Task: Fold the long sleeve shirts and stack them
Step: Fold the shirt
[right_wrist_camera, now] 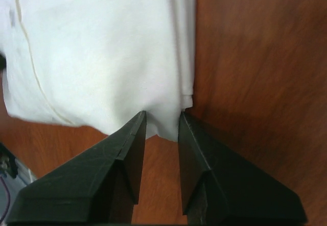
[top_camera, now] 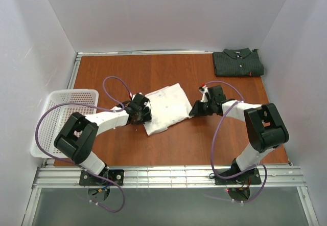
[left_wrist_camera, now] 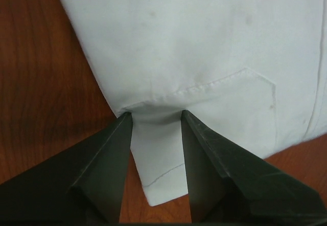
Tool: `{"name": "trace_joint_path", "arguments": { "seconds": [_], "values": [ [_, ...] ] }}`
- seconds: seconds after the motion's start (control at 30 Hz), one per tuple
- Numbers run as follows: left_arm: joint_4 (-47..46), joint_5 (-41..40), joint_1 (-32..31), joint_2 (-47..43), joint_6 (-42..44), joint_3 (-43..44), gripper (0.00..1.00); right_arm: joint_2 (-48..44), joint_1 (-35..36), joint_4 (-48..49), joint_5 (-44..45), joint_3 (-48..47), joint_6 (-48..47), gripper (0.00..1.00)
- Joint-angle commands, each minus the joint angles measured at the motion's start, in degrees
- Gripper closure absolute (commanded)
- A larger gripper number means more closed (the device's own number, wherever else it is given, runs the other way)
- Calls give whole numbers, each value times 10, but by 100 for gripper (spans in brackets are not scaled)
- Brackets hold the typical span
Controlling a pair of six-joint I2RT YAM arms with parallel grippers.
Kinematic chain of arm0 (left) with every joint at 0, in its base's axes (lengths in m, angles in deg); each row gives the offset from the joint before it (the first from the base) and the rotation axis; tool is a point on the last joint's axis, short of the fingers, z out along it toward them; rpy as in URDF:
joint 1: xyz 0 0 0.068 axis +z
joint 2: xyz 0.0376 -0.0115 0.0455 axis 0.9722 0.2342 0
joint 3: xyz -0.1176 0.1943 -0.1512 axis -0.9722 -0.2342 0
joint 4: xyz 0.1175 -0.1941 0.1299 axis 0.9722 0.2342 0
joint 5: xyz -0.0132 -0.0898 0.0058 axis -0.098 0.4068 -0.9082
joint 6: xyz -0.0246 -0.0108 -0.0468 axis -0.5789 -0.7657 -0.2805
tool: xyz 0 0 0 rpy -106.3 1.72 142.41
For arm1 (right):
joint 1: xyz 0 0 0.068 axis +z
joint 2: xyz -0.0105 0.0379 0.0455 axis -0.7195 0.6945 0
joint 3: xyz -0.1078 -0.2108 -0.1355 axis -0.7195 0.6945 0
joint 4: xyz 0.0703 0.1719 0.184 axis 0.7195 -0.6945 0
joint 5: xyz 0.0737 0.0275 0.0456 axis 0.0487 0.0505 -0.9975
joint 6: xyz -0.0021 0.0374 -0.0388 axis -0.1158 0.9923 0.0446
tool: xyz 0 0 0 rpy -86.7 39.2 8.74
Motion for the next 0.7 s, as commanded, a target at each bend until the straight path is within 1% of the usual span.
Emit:
{"name": "trace_joint_path", "arguments": {
  "seconds": [0.0,0.03,0.1,0.13,0.2,0.27,0.3,0.33,0.37,0.4,0.43,0.5,0.53,0.57,0.6,0.63,0.67],
  "values": [
    [45,-71,33,38,51,32,62,-44,41,19,-19,76,46,76],
    [53,-81,39,41,61,43,61,-55,65,24,-14,87,69,76],
    [72,-102,51,45,95,82,58,-92,88,30,-5,114,93,76],
    [76,-128,51,44,112,97,56,-118,104,31,-3,119,109,75],
    [84,-137,51,34,148,131,49,-148,105,31,3,130,121,73],
    [77,-134,41,14,171,137,44,-199,101,23,34,124,118,71],
    [60,-133,33,-14,187,135,38,-215,98,-8,53,106,111,69],
    [51,-133,22,-25,214,133,36,-240,89,-26,64,97,104,64],
    [44,-140,-11,-38,230,129,32,-250,81,-43,73,88,87,59],
    [30,-141,-28,-49,243,121,26,-258,72,-63,83,72,79,54],
    [23,-144,-68,-68,269,115,24,-274,46,-88,83,69,73,45],
    [8,-146,-107,-80,287,106,22,-287,17,-109,72,69,59,35],
    [1,-147,-149,-82,305,100,21,-300,-11,-125,66,75,55,26],
    [-6,-156,-172,-77,315,100,21,-306,-25,-130,61,77,53,24],
    [-9,-167,-195,-70,327,103,21,-313,-48,-137,57,82,55,10],
    [-10,-180,-241,-48,337,112,20,-328,-59,-142,55,93,58,5],
    [-10,-196,-262,-30,359,121,20,-337,-70,-146,49,98,59,4]
  ]
}}
